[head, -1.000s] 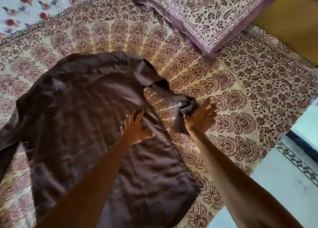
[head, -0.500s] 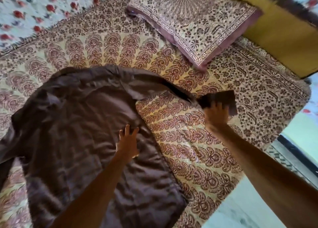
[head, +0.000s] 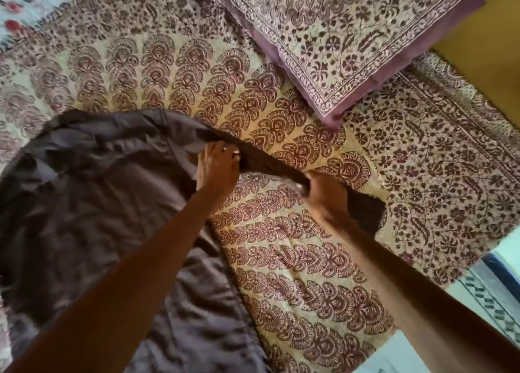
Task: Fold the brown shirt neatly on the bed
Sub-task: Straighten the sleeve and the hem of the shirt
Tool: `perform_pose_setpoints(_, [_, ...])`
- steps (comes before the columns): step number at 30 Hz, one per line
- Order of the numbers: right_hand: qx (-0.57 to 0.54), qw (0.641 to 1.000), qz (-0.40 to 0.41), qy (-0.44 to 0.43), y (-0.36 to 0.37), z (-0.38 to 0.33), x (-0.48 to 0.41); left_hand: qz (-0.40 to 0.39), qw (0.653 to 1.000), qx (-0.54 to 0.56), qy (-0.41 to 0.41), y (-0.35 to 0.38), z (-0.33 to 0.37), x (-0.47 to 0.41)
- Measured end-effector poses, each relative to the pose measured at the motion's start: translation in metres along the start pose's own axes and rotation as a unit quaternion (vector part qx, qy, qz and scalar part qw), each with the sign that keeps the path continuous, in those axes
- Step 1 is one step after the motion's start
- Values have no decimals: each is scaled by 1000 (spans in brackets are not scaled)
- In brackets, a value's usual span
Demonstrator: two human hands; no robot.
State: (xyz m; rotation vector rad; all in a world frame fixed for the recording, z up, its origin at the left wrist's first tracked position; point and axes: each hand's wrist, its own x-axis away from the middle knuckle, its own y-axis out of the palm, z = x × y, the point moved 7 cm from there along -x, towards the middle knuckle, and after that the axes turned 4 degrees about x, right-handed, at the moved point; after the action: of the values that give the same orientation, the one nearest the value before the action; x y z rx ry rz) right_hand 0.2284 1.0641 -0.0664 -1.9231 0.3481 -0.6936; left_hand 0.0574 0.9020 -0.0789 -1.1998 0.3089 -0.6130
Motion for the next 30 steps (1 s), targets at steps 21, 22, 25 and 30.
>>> perform_pose_setpoints(21, [-29, 997, -69, -7, -142, 82, -119, -57, 996, -57, 45, 17, 59, -87])
perform_pose_setpoints(22, [-15, 993, -120, -14, -145, 81, -120, -51, 996, -59, 32, 14, 58, -93])
perform_pose_setpoints(25, [162, 961, -225, 8, -134, 100, -118, -46, 995, -94, -2, 10, 52, -107])
perform_pose_setpoints(30, [132, 958, -245, 69, -117, 148, -135, -19, 995, -87, -44, 11, 55, -110])
